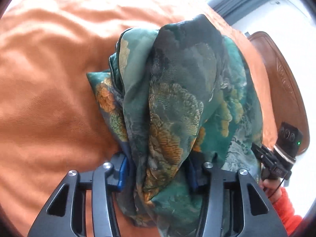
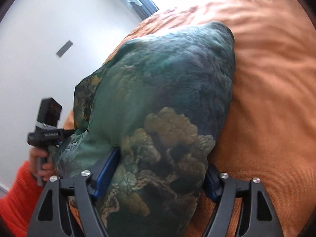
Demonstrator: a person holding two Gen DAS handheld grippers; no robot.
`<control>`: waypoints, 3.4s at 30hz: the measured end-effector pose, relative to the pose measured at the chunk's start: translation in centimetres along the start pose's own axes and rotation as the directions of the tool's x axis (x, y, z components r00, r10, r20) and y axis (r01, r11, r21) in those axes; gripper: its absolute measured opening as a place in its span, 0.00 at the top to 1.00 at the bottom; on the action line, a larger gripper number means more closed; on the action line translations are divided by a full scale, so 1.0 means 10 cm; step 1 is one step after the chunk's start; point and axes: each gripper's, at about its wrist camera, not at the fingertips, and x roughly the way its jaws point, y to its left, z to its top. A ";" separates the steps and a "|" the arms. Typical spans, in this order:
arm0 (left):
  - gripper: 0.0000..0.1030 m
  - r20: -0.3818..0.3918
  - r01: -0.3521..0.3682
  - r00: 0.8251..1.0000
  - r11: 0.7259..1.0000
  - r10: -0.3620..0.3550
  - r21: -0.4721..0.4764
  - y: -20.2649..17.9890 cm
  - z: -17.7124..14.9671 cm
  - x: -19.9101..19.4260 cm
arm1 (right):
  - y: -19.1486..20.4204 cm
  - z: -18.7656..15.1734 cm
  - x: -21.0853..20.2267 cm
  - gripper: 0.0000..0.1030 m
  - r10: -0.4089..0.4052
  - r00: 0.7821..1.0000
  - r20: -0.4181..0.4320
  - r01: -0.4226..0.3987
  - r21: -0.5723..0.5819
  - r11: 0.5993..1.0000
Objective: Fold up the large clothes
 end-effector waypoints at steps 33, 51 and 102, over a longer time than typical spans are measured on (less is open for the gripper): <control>0.55 0.092 -0.007 0.996 0.994 -0.003 0.108 -0.43 0.05 -0.34 | 0.12 0.03 -0.52 0.31 0.005 0.982 0.189 0.003 -0.042 0.999; 0.22 0.163 -0.068 0.985 0.994 0.053 0.087 0.00 -0.32 -0.12 | -0.66 0.07 0.25 0.13 0.072 0.989 0.127 -0.097 0.201 0.975; 0.00 0.562 -0.573 0.701 0.816 0.438 0.078 -2.15 -3.12 -1.62 | 2.01 -2.06 -2.03 0.00 -0.473 0.787 0.396 0.538 -0.065 0.840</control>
